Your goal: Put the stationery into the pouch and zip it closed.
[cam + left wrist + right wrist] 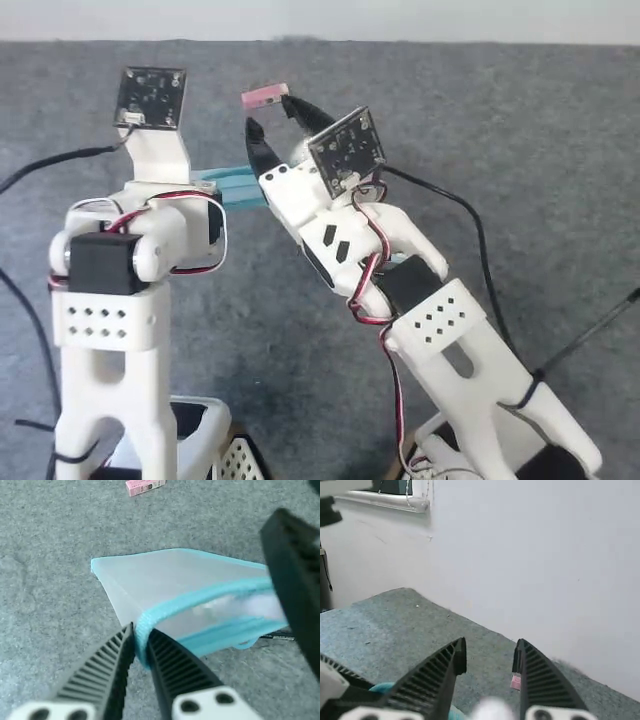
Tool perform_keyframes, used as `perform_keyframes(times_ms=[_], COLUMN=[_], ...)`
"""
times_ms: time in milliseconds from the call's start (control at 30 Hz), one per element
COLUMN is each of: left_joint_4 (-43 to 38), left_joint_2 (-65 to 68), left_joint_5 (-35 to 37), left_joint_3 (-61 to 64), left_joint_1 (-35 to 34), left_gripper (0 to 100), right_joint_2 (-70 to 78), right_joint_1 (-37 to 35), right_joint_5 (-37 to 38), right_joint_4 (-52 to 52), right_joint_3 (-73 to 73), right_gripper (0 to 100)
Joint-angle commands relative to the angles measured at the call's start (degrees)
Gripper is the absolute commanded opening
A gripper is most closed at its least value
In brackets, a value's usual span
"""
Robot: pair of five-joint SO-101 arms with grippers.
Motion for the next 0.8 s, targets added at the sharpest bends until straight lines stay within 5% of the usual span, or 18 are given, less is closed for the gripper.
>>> perform_keyframes(times_ms=[0,200,400,533,767], left_joint_4=[-1.58,-1.58,-6.51,-10.55,-17.85], left_joint_2=[-0.44,-0.44,-0.18,-0.09,0.00], left_joint_5=[1.14,1.14,1.14,0.97,0.79], left_joint_3=[-2.42,-2.42,0.75,5.23,13.23], left_joint_1=[0.35,0.35,-5.71,-7.91,-10.11], left_gripper=[1,1,1,1,1], right_joint_2=[-0.66,-1.63,-9.63,-13.49,-13.76], right_joint_1=[0.75,0.22,0.75,0.66,5.14], right_joint_5=[2.99,10.55,12.40,20.57,28.92], right_joint_4=[-1.19,4.44,29.23,46.73,63.60], right_joint_3=[-0.62,-2.81,-12.84,-14.51,-14.07], right_gripper=[15.1,15.1,15.1,15.1,8.5])
